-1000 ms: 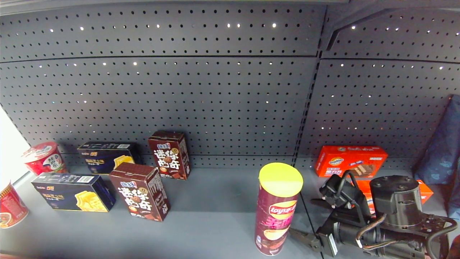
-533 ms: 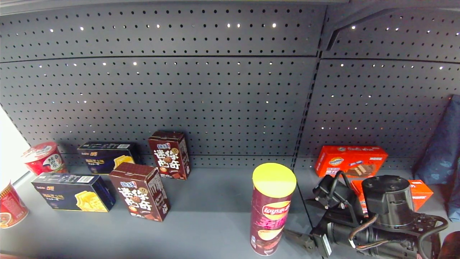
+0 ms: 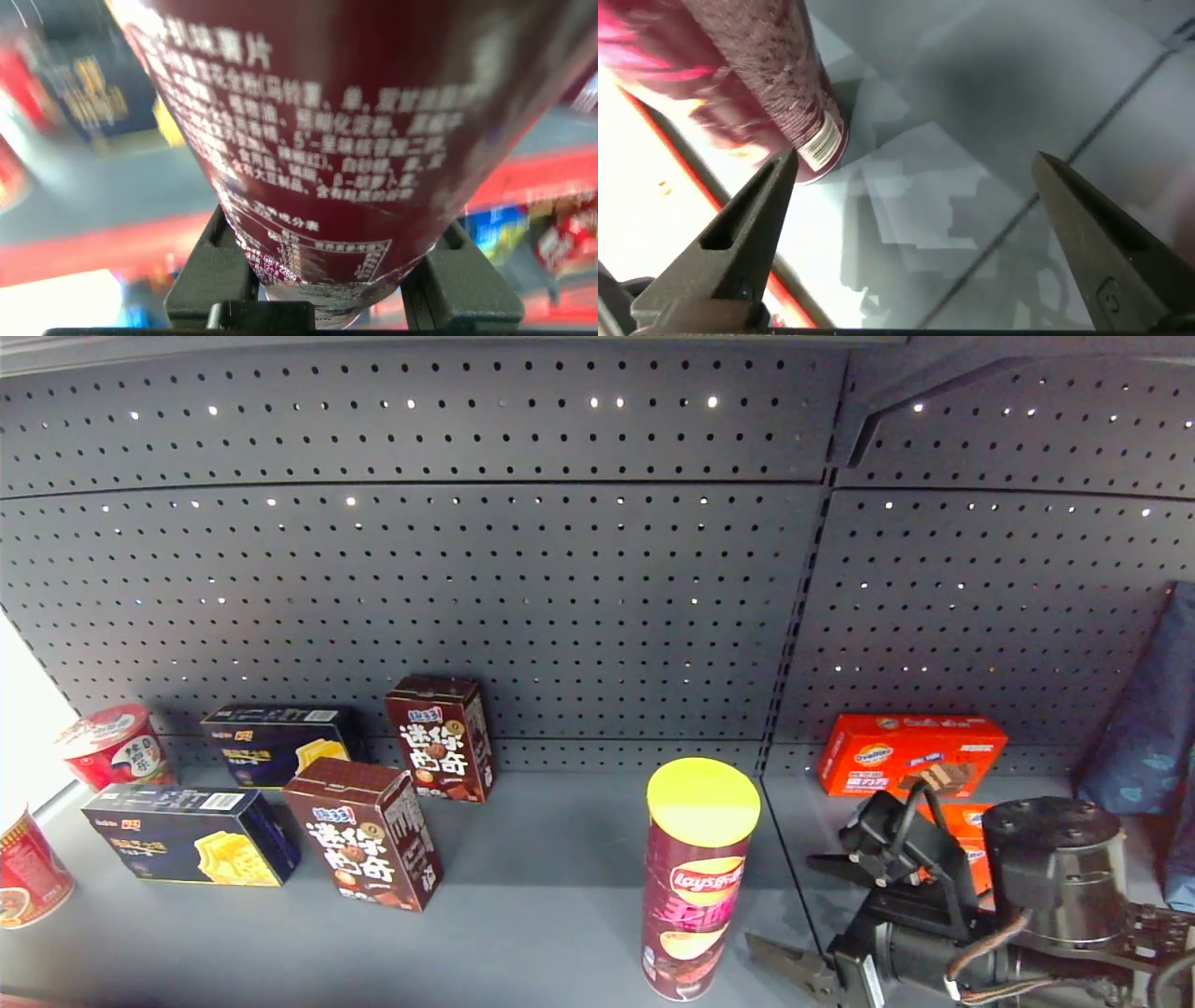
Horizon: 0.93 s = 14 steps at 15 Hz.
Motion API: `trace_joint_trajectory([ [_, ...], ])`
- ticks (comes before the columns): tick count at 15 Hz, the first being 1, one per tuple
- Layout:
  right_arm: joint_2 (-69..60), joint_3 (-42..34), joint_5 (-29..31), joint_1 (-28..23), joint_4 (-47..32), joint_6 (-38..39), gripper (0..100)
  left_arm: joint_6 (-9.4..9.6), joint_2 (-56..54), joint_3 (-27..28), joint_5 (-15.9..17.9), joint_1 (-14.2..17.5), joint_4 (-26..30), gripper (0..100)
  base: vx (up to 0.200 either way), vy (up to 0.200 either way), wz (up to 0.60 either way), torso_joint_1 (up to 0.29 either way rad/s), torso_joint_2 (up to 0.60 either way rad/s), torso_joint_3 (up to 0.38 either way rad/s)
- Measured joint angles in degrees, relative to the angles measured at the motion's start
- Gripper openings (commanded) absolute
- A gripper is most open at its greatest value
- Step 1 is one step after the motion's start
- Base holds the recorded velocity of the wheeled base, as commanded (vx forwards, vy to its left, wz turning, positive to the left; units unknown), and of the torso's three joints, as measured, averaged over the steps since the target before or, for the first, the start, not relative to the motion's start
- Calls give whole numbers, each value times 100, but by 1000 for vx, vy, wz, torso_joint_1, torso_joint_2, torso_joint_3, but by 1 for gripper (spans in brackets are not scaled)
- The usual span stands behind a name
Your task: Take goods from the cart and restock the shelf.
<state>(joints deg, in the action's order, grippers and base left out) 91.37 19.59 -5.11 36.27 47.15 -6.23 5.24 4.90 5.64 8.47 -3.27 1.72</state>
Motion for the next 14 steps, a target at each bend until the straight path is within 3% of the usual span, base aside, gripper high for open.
trace_joint_trajectory([
  [3, -614, -391, 366, -39, -51, 21, 100, 302, 428, 1397, 523, -74, 931, 0, 0, 0, 0, 0, 0, 0],
  [7, -755, -416, 595, 110, -57, 13, 100, 357, 1969, 2723, 1564, -238, 1123, 0, 0, 0, 0, 0, 0, 0],
  [9, -747, -295, 623, 194, -104, 13, 100, 364, 2957, 3167, 1879, -354, 788, 0, 0, 0, 0, 0, 0, 0],
  [11, -741, -236, 722, 238, -123, 11, 100, 357, 3994, 3390, 1963, -552, 112, 0, 0, 0, 0, 0, 0, 0],
  [14, -741, -223, 729, 229, -119, 11, 100, 329, 5455, 3721, 1619, -1304, -744, 0, 0, 0, 0, 0, 0, 0],
])
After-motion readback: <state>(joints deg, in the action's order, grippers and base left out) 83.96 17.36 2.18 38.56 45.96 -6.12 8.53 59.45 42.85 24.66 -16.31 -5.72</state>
